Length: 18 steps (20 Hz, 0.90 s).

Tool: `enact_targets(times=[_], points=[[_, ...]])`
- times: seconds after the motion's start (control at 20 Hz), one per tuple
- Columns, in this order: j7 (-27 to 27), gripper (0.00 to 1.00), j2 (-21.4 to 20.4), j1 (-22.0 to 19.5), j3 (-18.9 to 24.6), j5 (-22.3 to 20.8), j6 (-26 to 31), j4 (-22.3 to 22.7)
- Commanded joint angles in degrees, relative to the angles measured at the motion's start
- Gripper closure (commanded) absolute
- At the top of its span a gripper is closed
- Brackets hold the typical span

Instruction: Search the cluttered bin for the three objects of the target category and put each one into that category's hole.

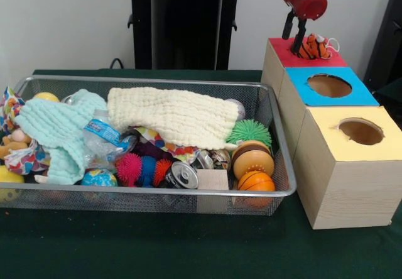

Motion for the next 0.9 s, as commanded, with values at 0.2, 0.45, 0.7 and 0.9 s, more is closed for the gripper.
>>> enact_targets(times=[0.2, 0.45, 0.7, 0.9], points=[[9.68, 0.0, 1.6, -1.52, -1.77, -3.78, 1.92, -3.45], [7.46, 0.0, -3.03, -8.43, 12.6, 3.25, -6.38, 3.58], [10.91, 0.0, -4.26, -7.82, 15.9, 4.92, -5.57, 4.67], [12.9, 0.0, -3.22, -6.58, 15.07, 4.24, -4.84, 3.78]])
